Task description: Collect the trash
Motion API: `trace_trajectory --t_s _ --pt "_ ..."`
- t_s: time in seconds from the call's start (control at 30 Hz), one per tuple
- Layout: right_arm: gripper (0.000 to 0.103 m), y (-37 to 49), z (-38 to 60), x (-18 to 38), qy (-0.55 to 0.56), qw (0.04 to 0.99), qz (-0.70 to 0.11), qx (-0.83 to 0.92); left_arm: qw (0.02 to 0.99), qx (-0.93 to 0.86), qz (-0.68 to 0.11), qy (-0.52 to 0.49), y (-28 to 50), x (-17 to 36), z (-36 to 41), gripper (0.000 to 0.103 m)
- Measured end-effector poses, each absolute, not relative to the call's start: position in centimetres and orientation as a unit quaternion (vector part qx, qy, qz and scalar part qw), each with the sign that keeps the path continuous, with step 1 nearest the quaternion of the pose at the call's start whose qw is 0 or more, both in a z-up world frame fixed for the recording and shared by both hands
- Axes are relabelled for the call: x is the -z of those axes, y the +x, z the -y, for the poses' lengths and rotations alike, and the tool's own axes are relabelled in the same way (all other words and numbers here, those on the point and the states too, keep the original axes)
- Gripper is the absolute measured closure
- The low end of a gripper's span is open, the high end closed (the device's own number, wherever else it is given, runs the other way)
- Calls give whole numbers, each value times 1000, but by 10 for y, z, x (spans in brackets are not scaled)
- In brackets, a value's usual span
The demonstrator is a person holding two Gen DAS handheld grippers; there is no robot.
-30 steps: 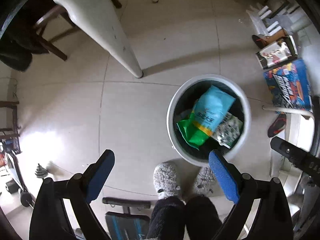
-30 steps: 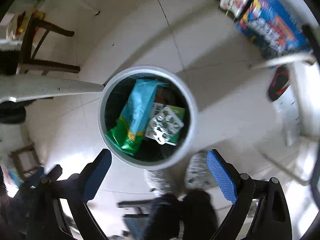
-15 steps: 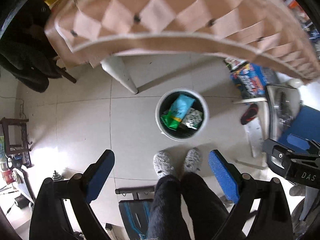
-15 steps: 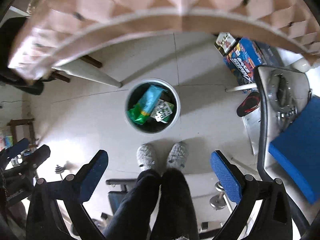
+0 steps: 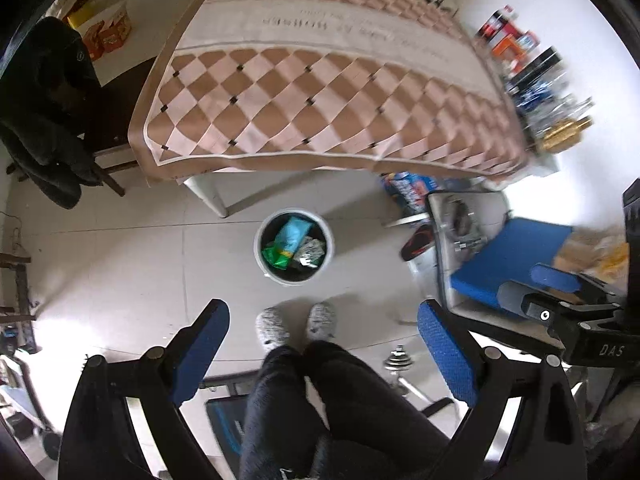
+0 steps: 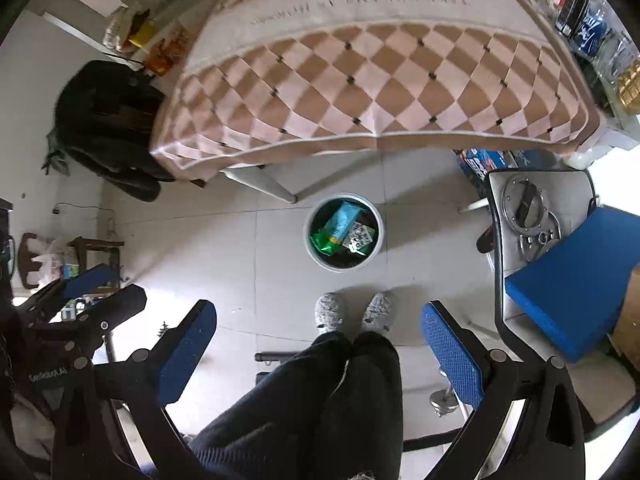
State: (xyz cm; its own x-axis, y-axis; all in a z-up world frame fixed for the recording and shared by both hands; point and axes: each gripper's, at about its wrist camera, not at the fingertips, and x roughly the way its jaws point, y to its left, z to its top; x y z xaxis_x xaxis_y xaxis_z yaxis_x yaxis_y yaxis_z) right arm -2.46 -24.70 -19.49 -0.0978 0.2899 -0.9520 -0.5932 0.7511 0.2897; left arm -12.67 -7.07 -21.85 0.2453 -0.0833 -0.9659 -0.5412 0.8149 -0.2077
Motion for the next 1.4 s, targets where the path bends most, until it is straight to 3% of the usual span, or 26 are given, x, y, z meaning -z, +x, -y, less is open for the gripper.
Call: trace_trajectory --t_s 0.53,1.07,1.13,1.4 --pt "0 -50 272 95 -69 655 -646 -387 785 -117 -532 -296 -155 118 72 7" --pt "0 -50 266 71 -65 645 -644 -407 793 -98 -519 -304 -163 99 70 6" --pt "0 -51 264 72 -66 644 -644 -408 793 -97 -518 -304 -161 99 71 0" --pt "0 -51 263 70 -66 637 -648 -413 793 -95 -519 -305 -162 100 69 0"
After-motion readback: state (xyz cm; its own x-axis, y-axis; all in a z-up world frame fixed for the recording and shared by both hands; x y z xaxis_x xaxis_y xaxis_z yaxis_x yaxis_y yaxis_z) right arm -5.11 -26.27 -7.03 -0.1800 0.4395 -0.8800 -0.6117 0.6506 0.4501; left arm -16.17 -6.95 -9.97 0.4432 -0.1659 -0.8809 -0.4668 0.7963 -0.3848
